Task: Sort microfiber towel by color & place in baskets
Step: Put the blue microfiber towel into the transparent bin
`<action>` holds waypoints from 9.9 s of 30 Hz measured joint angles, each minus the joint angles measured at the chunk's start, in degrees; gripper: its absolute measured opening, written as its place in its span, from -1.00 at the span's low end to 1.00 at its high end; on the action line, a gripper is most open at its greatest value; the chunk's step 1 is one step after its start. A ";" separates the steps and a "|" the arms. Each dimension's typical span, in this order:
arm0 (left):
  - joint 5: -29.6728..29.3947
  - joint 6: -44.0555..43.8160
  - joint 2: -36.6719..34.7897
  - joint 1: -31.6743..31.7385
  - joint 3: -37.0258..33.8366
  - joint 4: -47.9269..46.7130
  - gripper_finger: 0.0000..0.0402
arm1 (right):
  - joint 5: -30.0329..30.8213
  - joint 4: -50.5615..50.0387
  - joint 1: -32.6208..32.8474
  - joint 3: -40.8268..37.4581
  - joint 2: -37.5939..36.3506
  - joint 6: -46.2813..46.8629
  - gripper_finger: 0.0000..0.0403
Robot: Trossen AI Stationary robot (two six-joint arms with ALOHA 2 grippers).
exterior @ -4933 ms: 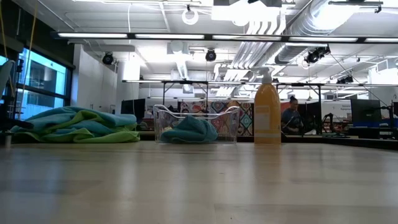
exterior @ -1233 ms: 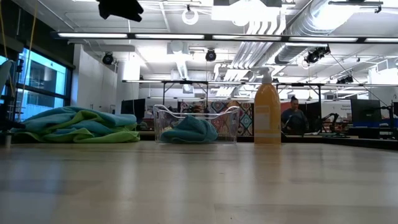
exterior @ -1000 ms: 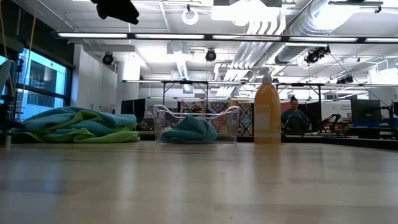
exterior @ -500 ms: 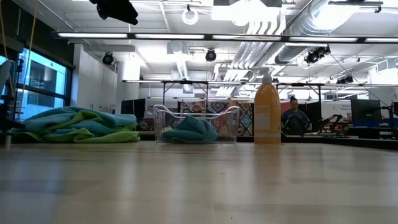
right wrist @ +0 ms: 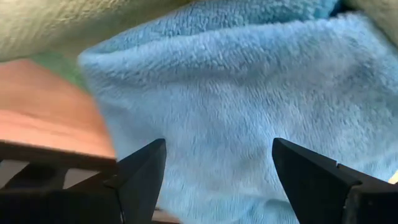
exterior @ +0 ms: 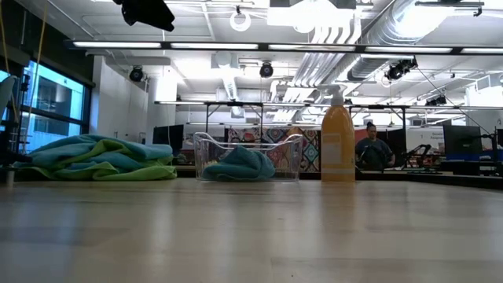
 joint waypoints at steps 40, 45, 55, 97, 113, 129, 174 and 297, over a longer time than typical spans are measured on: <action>3.88 3.58 -0.37 -0.04 0.09 4.98 -0.23 | 28.99 -34.26 -1.10 48.38 1.25 -44.80 -1.00; 9.34 -0.08 -1.46 -0.82 0.09 7.06 -0.23 | 30.91 -34.20 -5.66 46.99 1.31 -58.95 -1.00; 20.40 -2.44 -7.74 -3.43 0.09 9.16 -0.23 | 33.56 -6.99 -21.84 35.35 1.26 -83.46 -1.00; -5.05 -1.46 1.63 2.09 0.02 35.24 -0.23 | 2.47 61.02 -70.42 -19.20 -36.24 -110.97 -1.00; -5.02 2.11 -1.57 3.76 0.00 38.52 -0.23 | 18.63 49.62 -76.30 12.13 -4.43 -106.22 -1.00; -1.59 7.41 -8.71 3.74 0.00 37.14 -0.23 | 20.73 23.58 -77.97 32.24 15.79 -83.46 -1.00; -0.27 4.57 -10.56 3.74 0.09 26.41 -0.23 | 12.46 -12.44 -79.61 61.31 36.66 -85.05 0.31; 2.20 -0.58 32.80 51.23 5.09 -21.23 -0.23 | 14.99 46.49 -53.96 -11.82 -36.19 -103.97 0.29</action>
